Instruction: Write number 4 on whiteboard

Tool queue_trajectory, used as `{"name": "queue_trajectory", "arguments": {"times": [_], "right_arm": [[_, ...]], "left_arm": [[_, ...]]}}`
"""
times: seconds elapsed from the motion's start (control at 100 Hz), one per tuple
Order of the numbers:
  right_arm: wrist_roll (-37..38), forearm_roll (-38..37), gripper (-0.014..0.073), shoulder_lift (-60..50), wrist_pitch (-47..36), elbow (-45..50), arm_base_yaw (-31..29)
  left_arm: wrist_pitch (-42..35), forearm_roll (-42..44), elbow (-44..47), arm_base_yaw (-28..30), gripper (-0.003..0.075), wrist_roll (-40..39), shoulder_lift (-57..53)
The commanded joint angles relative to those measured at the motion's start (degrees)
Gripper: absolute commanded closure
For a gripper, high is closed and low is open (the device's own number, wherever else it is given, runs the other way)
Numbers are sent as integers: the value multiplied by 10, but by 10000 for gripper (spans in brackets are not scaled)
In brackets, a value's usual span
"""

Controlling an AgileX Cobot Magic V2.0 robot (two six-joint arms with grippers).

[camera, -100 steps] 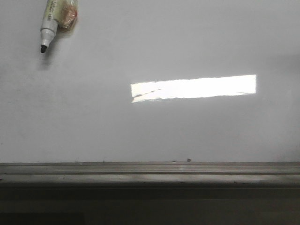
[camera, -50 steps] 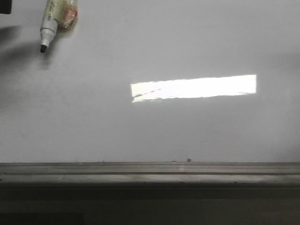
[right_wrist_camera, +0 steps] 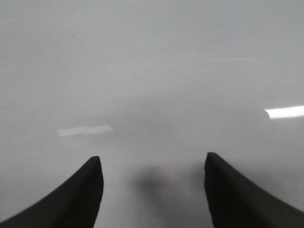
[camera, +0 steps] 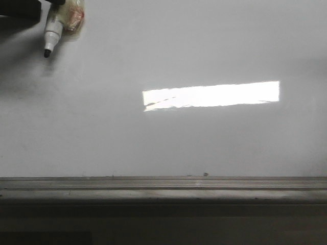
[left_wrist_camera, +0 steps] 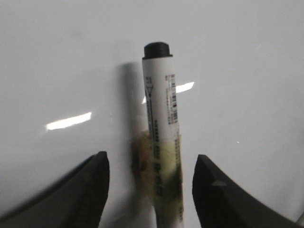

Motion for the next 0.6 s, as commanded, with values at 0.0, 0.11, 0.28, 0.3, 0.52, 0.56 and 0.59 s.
{"name": "queue_trajectory", "arguments": {"times": [0.0,0.11,0.28,0.3,0.52,0.56,0.59], "right_arm": [[-9,6,179,6,-30,-20,0],[-9,6,179,6,-30,-20,0],[-9,6,179,6,-30,-20,0],[-9,6,179,6,-30,-20,0],[-9,6,179,6,-27,-20,0],[-9,7,179,6,-24,-21,1],[-16,13,179,7,-15,-25,3]], "left_arm": [[2,-20,-20,-7,353,1,5],[3,-26,-22,-7,358,1,16],[3,-23,-29,-7,562,1,23],[4,-22,-29,-7,602,1,23],[20,-12,-29,-7,741,1,20],[30,-7,-30,-7,741,7,16],[46,-1,-33,-7,741,19,14]]}}
